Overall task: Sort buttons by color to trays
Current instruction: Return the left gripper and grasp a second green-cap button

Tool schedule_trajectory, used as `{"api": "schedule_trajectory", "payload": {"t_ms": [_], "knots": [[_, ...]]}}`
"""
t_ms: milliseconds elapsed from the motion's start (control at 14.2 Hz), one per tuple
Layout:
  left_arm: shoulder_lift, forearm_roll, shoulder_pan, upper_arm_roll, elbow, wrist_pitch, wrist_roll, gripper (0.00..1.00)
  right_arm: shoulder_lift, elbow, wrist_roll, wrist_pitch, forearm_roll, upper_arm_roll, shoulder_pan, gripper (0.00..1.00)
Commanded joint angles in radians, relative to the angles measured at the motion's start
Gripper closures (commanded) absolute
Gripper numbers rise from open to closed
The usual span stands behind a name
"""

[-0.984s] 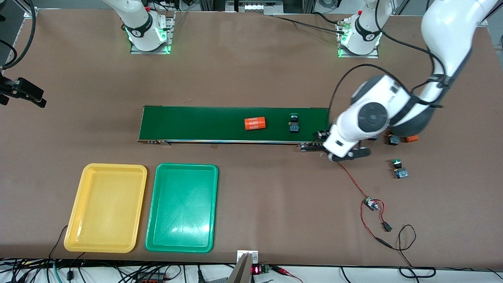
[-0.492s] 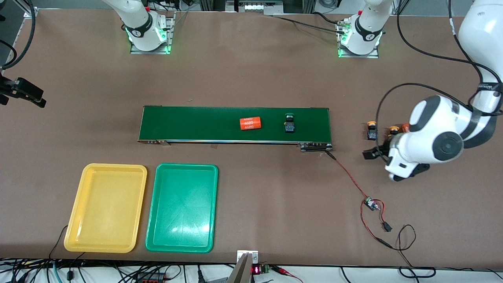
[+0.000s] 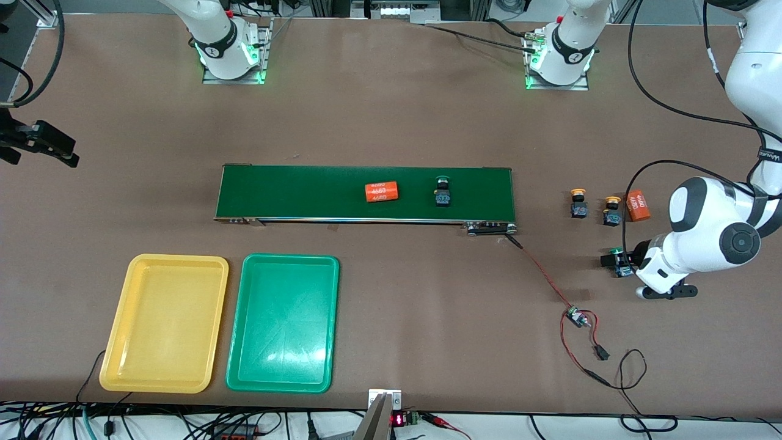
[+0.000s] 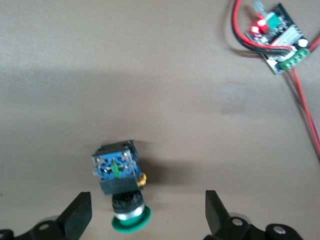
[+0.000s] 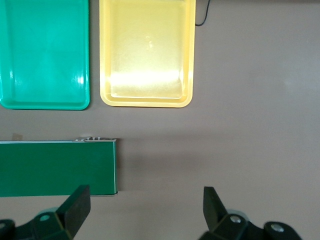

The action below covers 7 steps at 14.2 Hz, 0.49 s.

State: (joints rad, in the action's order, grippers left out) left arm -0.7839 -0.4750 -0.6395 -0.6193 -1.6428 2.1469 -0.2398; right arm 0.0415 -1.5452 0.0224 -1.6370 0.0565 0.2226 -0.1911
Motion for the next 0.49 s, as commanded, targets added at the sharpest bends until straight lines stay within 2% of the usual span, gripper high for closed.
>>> {"api": "schedule_trajectory", "payload": {"t_ms": [0, 141, 281, 351, 422], "knots": [[-0.032, -0.028, 0.02, 0.052, 0.021, 0.054, 0.011, 0.0, -0.015, -0.004, 0.001, 0.0, 0.008, 0.004, -0.001, 0.0], [-0.044, -0.028, 0.023, 0.055, 0.024, 0.067, 0.008, 0.03, -0.015, -0.004, 0.005, 0.0, 0.005, 0.008, 0.002, 0.0], [-0.057, -0.028, 0.021, 0.055, 0.026, 0.071, 0.005, 0.15, -0.012, -0.004, -0.001, 0.0, 0.002, 0.008, 0.002, 0.0], [-0.054, -0.03, 0.015, 0.053, 0.024, 0.07, 0.005, 0.29, -0.012, -0.004, -0.001, 0.002, 0.002, 0.008, 0.001, 0.0], [-0.048, -0.028, 0.018, 0.053, 0.026, 0.062, 0.004, 0.37, -0.011, -0.004, -0.002, 0.0, 0.002, 0.008, -0.001, 0.0]]}}
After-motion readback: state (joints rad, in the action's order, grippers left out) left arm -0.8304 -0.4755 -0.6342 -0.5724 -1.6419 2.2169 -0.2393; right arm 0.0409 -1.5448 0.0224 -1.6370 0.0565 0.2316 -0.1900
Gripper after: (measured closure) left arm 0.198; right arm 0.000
